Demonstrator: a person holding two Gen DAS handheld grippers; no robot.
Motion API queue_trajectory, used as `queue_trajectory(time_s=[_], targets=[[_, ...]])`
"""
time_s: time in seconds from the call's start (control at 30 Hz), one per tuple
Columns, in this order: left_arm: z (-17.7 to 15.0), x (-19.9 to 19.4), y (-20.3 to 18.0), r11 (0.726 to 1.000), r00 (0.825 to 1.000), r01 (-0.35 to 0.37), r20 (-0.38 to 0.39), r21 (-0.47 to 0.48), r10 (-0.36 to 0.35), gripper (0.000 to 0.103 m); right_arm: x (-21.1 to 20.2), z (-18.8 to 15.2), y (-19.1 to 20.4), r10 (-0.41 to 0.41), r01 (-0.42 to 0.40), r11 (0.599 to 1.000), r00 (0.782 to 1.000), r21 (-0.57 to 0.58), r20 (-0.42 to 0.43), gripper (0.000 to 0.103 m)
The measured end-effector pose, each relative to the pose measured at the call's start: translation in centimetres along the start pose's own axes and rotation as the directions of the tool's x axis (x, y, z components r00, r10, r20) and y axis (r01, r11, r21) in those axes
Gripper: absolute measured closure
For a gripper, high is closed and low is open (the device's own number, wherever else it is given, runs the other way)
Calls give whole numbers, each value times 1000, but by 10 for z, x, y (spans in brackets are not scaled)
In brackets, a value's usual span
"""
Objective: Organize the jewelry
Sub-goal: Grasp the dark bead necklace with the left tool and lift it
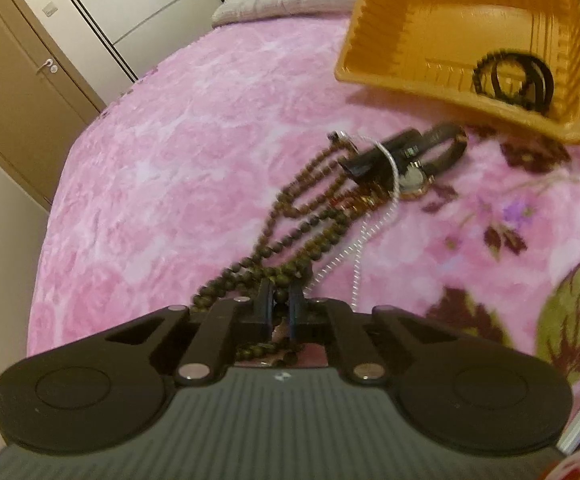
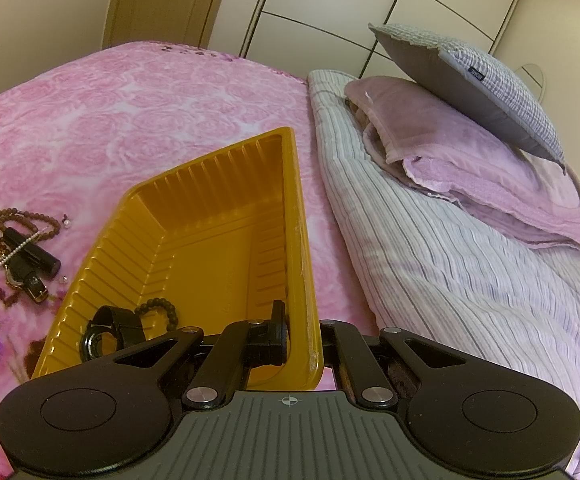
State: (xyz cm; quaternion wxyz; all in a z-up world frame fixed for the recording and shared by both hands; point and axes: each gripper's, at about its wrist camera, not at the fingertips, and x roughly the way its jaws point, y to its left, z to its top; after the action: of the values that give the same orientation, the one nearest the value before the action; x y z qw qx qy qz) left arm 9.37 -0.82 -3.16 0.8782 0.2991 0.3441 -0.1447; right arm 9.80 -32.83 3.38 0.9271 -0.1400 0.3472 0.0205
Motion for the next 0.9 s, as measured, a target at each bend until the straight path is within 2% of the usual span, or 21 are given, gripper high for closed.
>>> queue_trajectory(time_s=[0.1, 0.2, 0.33, 0.53, 0.9], targets=[[6, -16, 17, 1000, 999, -10, 40, -19, 10, 97, 0, 1, 0, 1, -1, 1000, 1000, -2, 2, 99], [16, -36, 36, 998, 994, -50, 91, -32, 52, 97, -1, 2, 0, 2, -2, 1000, 1000, -2, 6, 99], [31, -66, 65, 993, 980, -89, 172, -72, 100, 97, -2, 2, 0, 2, -2, 1000, 1000, -1, 6, 99], [56, -101, 94, 988, 957, -115, 254, -99, 137, 97, -2, 2, 0, 2, -2, 1000, 1000, -3, 6, 99], [99, -138, 115, 991, 928, -100, 352, -84, 123, 97, -2, 4, 2, 2, -2, 1000, 1000, -8, 9, 99]])
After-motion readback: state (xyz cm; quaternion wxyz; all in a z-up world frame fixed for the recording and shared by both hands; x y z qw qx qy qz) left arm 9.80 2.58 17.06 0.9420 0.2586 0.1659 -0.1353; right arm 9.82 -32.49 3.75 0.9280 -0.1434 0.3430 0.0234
